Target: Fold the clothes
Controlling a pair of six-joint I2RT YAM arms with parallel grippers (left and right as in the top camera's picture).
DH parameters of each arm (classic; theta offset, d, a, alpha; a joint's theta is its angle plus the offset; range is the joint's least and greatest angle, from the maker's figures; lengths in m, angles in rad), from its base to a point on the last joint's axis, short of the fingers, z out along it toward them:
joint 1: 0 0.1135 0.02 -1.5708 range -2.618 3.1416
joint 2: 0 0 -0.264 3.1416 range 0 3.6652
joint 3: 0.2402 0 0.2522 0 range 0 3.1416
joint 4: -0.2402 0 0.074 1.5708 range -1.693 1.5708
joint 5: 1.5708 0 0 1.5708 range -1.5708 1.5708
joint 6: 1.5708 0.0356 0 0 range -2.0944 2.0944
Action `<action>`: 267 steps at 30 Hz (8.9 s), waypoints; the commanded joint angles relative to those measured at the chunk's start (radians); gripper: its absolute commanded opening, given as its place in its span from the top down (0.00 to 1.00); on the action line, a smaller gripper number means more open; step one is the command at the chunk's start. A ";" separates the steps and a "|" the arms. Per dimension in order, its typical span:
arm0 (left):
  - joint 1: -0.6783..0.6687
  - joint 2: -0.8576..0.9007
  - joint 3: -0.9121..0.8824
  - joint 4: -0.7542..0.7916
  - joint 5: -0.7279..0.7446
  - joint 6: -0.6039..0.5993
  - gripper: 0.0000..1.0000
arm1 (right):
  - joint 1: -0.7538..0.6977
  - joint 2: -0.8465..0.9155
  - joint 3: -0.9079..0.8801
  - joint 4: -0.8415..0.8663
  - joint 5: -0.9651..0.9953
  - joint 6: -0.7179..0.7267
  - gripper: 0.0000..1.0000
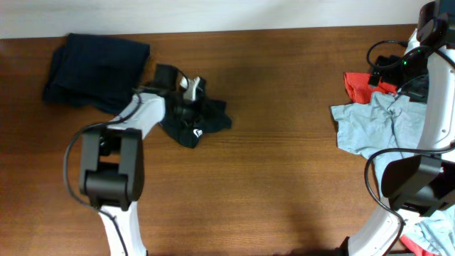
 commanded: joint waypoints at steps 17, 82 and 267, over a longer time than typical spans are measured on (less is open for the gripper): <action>0.050 -0.056 -0.117 0.410 0.263 -0.109 1.00 | 0.001 -0.003 -0.005 0.000 -0.005 0.005 0.01; 0.327 -0.079 -0.272 0.154 -0.285 -0.212 1.00 | 0.002 -0.003 -0.005 0.000 -0.004 0.005 0.01; -0.071 0.054 -0.051 -0.143 -0.879 0.570 0.19 | 0.002 -0.003 -0.005 0.000 -0.005 0.005 0.01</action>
